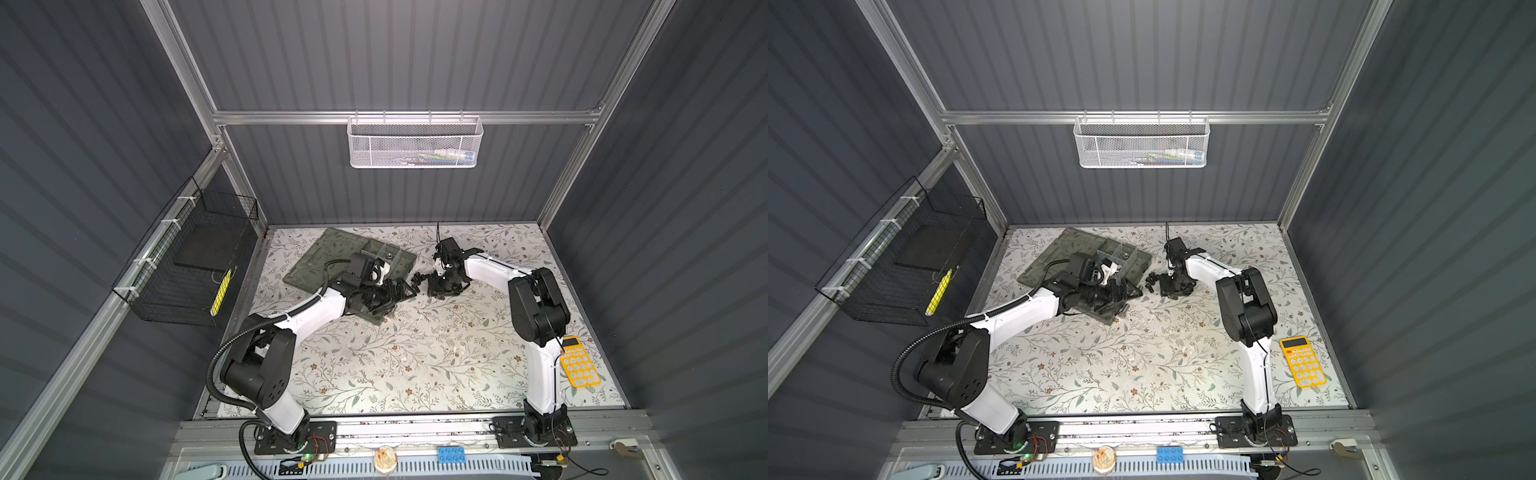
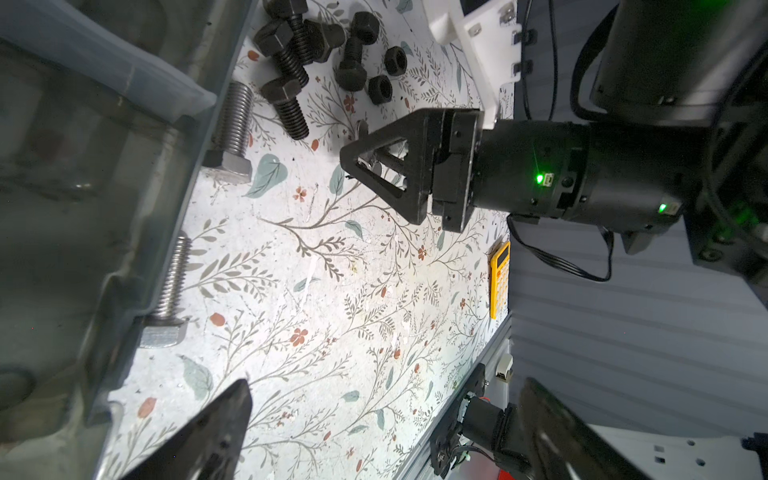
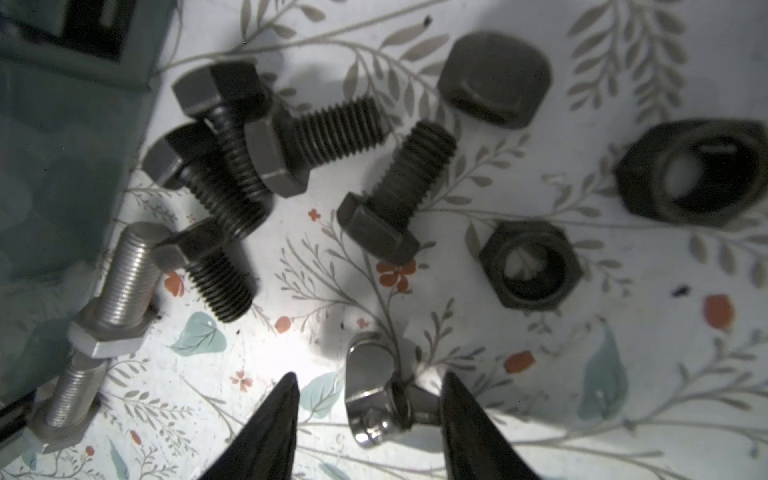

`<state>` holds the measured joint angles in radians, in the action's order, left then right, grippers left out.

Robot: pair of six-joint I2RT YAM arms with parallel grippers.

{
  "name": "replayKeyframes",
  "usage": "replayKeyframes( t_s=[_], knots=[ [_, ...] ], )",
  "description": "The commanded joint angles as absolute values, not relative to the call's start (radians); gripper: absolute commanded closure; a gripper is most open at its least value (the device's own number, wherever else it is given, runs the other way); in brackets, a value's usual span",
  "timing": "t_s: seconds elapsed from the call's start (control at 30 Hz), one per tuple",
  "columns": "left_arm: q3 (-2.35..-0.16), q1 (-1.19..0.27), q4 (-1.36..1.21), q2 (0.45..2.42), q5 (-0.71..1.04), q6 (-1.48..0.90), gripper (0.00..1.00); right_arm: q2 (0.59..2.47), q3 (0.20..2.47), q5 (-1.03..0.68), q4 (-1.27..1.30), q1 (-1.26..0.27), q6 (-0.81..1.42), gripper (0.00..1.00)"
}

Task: Sort the screws and nuts into containers
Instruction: 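Close the right gripper on the silver wing nut, then lift the wing nut with the right gripper and carry it over the box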

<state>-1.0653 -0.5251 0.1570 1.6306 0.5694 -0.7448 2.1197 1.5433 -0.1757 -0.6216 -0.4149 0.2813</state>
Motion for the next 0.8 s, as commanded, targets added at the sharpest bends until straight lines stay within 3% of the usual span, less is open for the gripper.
replayKeyframes(
  t_s=[0.0, 0.2, 0.53, 0.77],
  knots=[
    [-1.094, -0.532, 0.178, 1.62, 0.576, -0.73, 0.0, 2.106, 1.526, -0.175, -0.635, -0.416, 0.278, 0.5],
    [-1.092, -0.533, 0.182, 1.615, 0.574, -0.73, 0.0, 2.106, 1.52, -0.161, -0.631, -0.422, 0.281, 0.58],
    [-1.104, -0.533, 0.194, 1.611, 0.568, -0.726, 0.0, 2.084, 1.512, -0.143, -0.633, -0.423, 0.294, 0.82],
    [-1.196, -0.534, 0.295, 1.631, 0.555, -0.656, 0.0, 2.022, 1.524, -0.21, -0.623, -0.409, 0.332, 0.88]
  ],
)
